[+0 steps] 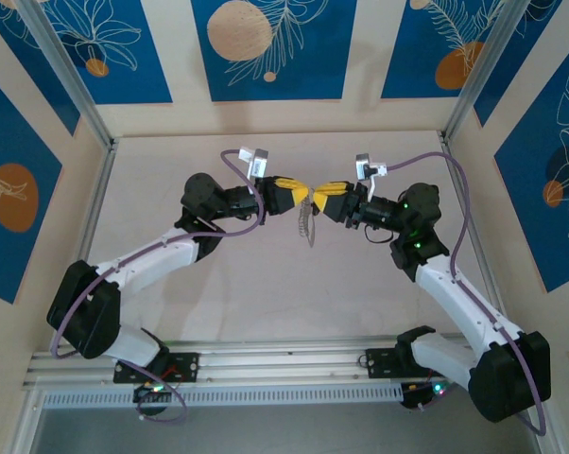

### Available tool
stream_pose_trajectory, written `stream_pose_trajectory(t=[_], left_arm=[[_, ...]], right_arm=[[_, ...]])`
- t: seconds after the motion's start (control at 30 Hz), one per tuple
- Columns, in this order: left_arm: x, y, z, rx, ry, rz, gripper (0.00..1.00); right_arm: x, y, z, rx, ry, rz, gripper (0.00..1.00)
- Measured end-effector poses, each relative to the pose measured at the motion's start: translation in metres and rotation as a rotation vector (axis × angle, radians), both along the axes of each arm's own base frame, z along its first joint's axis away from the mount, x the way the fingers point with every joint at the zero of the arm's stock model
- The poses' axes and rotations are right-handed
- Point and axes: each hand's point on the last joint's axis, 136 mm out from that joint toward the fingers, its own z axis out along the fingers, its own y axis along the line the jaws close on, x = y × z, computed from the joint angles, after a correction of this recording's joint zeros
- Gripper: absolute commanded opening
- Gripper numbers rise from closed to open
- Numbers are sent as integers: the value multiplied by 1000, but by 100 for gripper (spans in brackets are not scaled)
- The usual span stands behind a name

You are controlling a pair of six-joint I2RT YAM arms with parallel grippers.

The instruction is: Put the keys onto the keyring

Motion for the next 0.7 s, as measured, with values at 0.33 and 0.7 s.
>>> stream_pose_trajectory(t=[0.33, 0.7], left_arm=[[0, 0, 0, 0, 1, 1, 0], [0, 1, 3, -14, -12, 4, 0]], right_arm=[[-6, 4, -4, 3, 5, 19, 23], [-9, 7, -19, -11, 35, 31, 26]])
